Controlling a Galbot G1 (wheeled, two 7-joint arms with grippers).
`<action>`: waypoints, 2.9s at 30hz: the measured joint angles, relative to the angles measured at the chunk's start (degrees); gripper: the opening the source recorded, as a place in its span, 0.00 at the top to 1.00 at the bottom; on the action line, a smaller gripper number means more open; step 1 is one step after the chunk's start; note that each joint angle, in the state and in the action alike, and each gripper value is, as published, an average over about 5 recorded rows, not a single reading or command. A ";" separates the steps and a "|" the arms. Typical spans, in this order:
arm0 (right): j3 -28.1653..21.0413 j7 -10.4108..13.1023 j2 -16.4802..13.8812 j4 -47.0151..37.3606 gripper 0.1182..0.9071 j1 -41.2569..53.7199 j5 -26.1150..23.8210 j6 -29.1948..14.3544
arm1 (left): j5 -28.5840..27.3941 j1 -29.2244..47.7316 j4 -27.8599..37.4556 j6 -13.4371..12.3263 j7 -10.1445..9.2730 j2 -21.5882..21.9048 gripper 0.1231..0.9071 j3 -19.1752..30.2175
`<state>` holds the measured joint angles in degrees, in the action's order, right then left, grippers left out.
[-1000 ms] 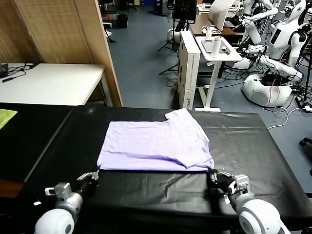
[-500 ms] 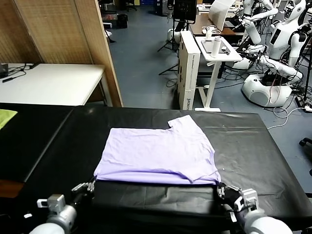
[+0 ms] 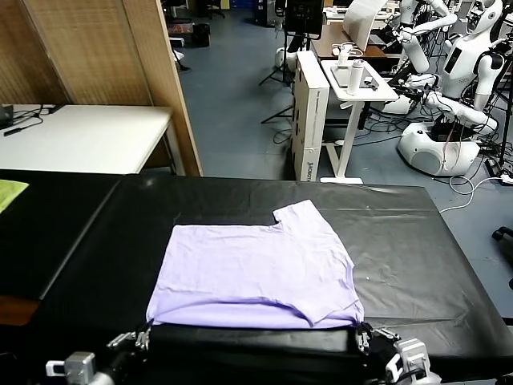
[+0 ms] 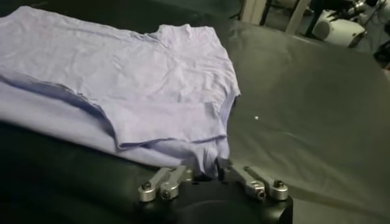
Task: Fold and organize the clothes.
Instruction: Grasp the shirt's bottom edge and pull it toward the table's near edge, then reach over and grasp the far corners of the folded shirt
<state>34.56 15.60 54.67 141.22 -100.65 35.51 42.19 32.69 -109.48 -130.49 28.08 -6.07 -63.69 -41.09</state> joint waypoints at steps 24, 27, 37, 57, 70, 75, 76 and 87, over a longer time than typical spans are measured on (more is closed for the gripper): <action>-18.58 -0.46 0.70 -33.07 0.00 47.75 9.72 0.00 | 12.53 29.74 12.16 11.15 -0.15 5.19 0.00 -0.02; -20.66 -0.87 1.53 -37.73 0.00 51.71 9.72 0.00 | 13.36 34.06 15.86 12.06 -0.09 5.75 0.00 1.65; -25.86 -6.12 3.88 -50.67 0.00 61.56 9.39 0.00 | 15.50 46.53 27.53 14.14 -0.03 6.61 0.00 8.23; -30.70 -9.04 5.45 -60.03 0.00 67.79 6.60 0.00 | 15.23 58.09 40.98 14.10 2.17 4.40 0.00 15.80; -31.99 -9.87 7.08 -62.25 0.00 69.20 5.18 0.00 | 14.61 59.36 41.94 14.08 2.24 3.93 0.00 16.84; -32.29 -10.02 7.41 -62.62 0.05 69.35 5.05 0.00 | 14.45 59.33 42.00 14.03 2.25 3.91 0.00 16.94; -32.33 -10.07 7.45 -62.68 0.07 69.35 4.98 0.00 | 14.42 59.33 42.01 14.01 2.26 3.89 0.00 16.96; -32.69 -10.81 7.91 -63.21 0.15 69.50 4.46 0.00 | 14.53 59.32 41.45 14.17 2.53 3.81 0.21 17.23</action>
<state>1.87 4.79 62.58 78.01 -31.14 39.97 42.19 47.22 -50.17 -89.04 42.25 -3.53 -59.88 -23.86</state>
